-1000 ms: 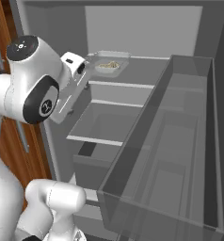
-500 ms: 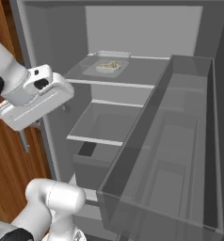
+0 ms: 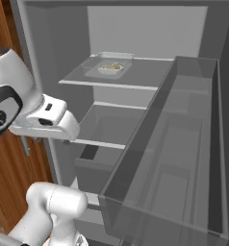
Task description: Place two dumplings into each of the tupperware containers and then place the containers in the fridge.
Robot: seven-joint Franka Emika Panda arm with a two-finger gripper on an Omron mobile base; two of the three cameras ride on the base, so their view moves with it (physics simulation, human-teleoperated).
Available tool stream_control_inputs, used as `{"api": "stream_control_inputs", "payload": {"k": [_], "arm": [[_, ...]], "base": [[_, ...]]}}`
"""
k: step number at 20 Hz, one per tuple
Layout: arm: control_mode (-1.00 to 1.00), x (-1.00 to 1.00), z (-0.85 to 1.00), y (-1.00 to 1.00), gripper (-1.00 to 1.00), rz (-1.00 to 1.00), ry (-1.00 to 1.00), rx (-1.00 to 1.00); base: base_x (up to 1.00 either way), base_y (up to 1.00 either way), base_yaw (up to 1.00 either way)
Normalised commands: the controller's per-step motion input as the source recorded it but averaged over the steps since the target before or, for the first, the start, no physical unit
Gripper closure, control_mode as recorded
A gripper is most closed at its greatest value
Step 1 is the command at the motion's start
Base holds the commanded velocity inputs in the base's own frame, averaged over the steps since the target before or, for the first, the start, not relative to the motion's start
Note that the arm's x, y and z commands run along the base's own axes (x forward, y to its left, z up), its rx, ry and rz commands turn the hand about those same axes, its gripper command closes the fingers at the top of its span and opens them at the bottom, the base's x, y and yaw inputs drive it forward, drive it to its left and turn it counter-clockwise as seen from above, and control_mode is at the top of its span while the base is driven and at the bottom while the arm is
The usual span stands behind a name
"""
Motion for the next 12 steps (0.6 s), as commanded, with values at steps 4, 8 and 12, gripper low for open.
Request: {"api": "stream_control_inputs", "payload": {"k": [4, 8, 12], "arm": [[-1.0, -0.03, -0.16, 0.16, -1.0, -0.2, -0.5, 0.13], [-1.0, -0.24, -0.07, -0.07, -1.0, -0.11, -0.01, 0.0], [-1.0, -0.09, -0.17, -0.02, -1.0, 0.0, 0.0, 0.0]], "base": [[0.0, 0.0, 0.0], [0.0, 0.0, 0.0], [0.0, 0.0, 0.0]]}}
